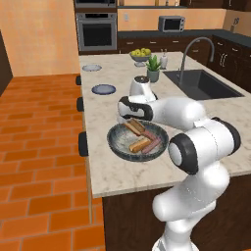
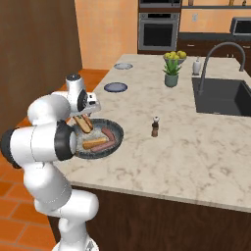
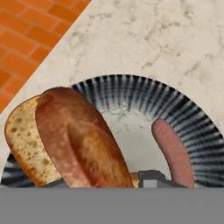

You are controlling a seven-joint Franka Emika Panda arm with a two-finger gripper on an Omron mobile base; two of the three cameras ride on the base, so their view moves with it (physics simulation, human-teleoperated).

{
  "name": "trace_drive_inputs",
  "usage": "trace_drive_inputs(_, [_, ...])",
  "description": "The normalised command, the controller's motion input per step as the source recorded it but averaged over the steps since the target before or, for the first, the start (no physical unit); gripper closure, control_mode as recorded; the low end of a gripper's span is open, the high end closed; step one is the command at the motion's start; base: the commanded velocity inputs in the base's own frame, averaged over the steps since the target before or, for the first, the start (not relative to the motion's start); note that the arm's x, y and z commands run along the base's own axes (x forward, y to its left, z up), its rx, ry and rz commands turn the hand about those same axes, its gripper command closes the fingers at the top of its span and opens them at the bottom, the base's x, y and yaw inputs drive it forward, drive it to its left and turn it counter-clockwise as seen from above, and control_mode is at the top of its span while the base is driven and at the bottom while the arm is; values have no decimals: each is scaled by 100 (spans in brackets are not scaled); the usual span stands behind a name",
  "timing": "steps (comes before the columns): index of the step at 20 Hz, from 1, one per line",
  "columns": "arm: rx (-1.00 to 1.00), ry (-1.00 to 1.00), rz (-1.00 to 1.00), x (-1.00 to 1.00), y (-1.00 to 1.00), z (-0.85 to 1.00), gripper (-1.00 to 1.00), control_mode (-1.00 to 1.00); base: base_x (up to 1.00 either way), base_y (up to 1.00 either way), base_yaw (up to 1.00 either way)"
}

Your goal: Place one bun and one sausage from the bowl on each plate.

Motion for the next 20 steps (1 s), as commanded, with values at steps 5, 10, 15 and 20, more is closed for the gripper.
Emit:
trace_drive_inputs(5, [0,-10,-7,-89,-54,95,100,-100,0,0,0])
trace_drive_inputs(10, [0,-4,-8,-100,-57,55,100,-100,0,0,0])
trace_drive_inputs(15, [0,2,-13,-100,-51,26,100,-100,0,0,0])
trace_drive_inputs(20, [0,0,-5,-59,-12,3,100,-100,0,0,0])
